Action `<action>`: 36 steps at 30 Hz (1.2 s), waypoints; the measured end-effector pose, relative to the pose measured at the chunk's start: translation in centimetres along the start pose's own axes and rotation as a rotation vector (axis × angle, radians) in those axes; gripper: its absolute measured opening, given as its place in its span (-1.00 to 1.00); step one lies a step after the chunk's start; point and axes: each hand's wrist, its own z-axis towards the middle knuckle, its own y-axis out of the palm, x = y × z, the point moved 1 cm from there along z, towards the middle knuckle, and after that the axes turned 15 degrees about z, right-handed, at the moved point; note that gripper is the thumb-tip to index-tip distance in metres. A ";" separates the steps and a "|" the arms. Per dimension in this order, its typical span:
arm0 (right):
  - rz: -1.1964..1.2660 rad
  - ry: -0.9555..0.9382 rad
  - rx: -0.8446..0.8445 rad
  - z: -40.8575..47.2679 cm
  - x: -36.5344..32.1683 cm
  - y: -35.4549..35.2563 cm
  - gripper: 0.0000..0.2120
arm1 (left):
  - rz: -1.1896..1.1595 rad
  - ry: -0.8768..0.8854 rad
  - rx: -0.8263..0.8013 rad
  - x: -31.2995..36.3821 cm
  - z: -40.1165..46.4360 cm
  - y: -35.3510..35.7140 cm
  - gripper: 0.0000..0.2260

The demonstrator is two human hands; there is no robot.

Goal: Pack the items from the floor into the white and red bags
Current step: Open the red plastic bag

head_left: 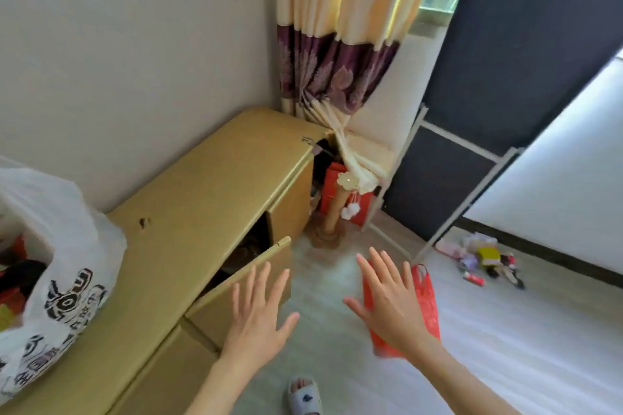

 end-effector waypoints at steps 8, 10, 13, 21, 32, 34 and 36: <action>0.109 0.419 0.109 -12.3 10.7 -3.2 -0.30 | -0.019 0.396 0.083 14.4 0.9 -0.6 -0.30; 0.130 0.487 0.175 -14.3 13.1 -4.4 -0.27 | -0.026 0.474 0.118 18.3 1.4 -1.3 -0.31; 0.177 0.568 0.247 -16.4 17.0 -5.8 -0.25 | -0.043 0.533 0.125 23.4 1.4 -0.8 -0.31; 0.197 0.644 0.295 -20.6 30.7 -8.8 -0.28 | -0.055 0.496 0.022 36.7 3.3 3.8 -0.31; 0.217 0.658 0.274 -16.2 44.1 -13.1 -0.15 | -0.011 0.480 -0.029 46.3 11.3 3.7 -0.39; 0.218 0.662 0.289 -14.1 46.0 -13.2 -0.15 | -0.010 0.504 -0.074 48.1 13.3 4.4 -0.43; 0.230 0.687 0.304 -12.1 47.9 -13.3 -0.15 | 0.013 0.542 -0.094 50.0 16.1 4.5 -0.42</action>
